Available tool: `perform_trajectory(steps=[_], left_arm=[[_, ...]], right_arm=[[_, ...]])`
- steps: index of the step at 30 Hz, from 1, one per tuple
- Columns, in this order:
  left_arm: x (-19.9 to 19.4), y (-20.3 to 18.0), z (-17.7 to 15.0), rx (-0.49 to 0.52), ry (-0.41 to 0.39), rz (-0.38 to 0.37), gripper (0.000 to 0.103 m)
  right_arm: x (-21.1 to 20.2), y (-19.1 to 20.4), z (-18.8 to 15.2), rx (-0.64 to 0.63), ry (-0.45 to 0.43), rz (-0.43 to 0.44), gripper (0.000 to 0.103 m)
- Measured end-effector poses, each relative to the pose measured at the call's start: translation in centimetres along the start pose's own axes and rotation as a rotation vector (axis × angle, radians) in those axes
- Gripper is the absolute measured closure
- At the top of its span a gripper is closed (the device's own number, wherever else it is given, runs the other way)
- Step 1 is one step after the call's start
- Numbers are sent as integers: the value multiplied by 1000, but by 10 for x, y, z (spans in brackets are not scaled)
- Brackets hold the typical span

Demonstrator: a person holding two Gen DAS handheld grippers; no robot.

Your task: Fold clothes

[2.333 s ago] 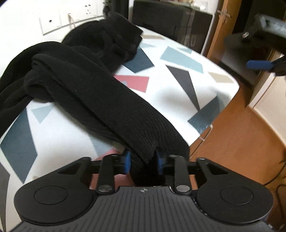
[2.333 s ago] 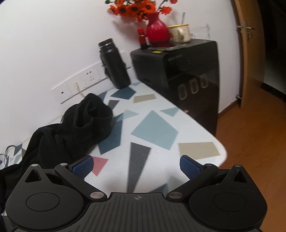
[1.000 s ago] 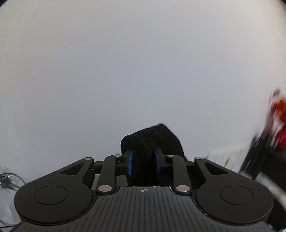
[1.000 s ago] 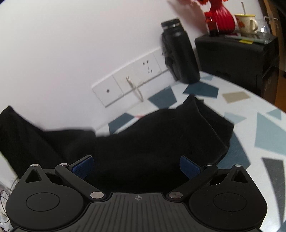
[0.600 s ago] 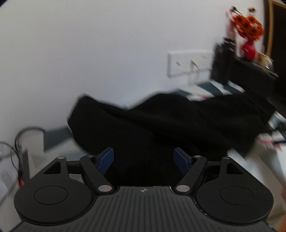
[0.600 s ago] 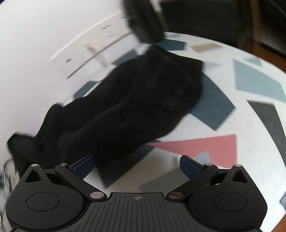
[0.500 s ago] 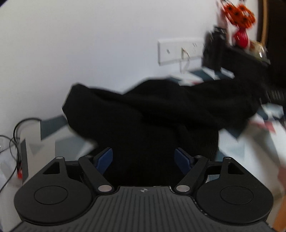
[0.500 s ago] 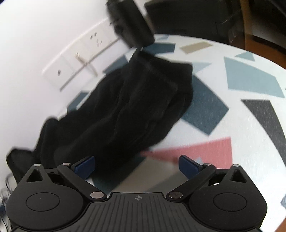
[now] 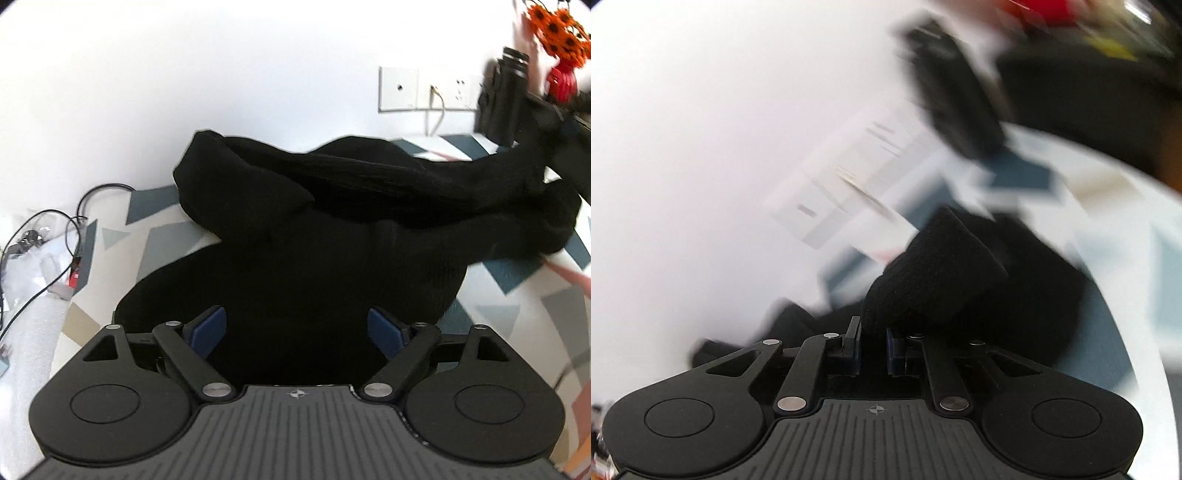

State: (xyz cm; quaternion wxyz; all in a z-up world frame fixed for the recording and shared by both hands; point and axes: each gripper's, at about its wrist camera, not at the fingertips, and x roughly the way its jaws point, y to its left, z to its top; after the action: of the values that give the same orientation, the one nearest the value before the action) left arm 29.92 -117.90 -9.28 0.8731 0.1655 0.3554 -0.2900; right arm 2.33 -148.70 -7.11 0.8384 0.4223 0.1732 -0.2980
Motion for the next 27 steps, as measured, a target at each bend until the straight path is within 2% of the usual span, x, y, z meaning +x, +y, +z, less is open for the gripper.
perform_trajectory(steps=[3,4,5,6,8,11,16,20,23,27], left_arm=[[2,-14,2,-23,7,7,11],[4,-20,3,-30,12,7,10],[5,-26,2,-22,14,-2,10],[7,-33,1,-14,16,-12,10],[11,-45,-2,13,23,-28,9],[18,-56,-9,85,45,-31,9],[29,-62,-22,179,73,0,9],[42,-56,-34,219,102,32,9],[49,-55,-41,275,119,85,9],[49,-48,-40,232,132,56,9]], right_arm=[[30,29,53,-129,-77,80,90],[36,32,60,-136,-100,69,81],[43,36,67,-143,-123,59,67],[50,39,74,-150,-147,48,62],[63,46,87,-163,-193,27,43],[40,23,65,-156,-169,77,30],[2,-54,22,-35,-62,-51,30],[-16,-111,-6,81,-34,-197,30],[-18,-132,-25,161,-10,-264,30],[-16,-138,-44,167,-44,-330,30]])
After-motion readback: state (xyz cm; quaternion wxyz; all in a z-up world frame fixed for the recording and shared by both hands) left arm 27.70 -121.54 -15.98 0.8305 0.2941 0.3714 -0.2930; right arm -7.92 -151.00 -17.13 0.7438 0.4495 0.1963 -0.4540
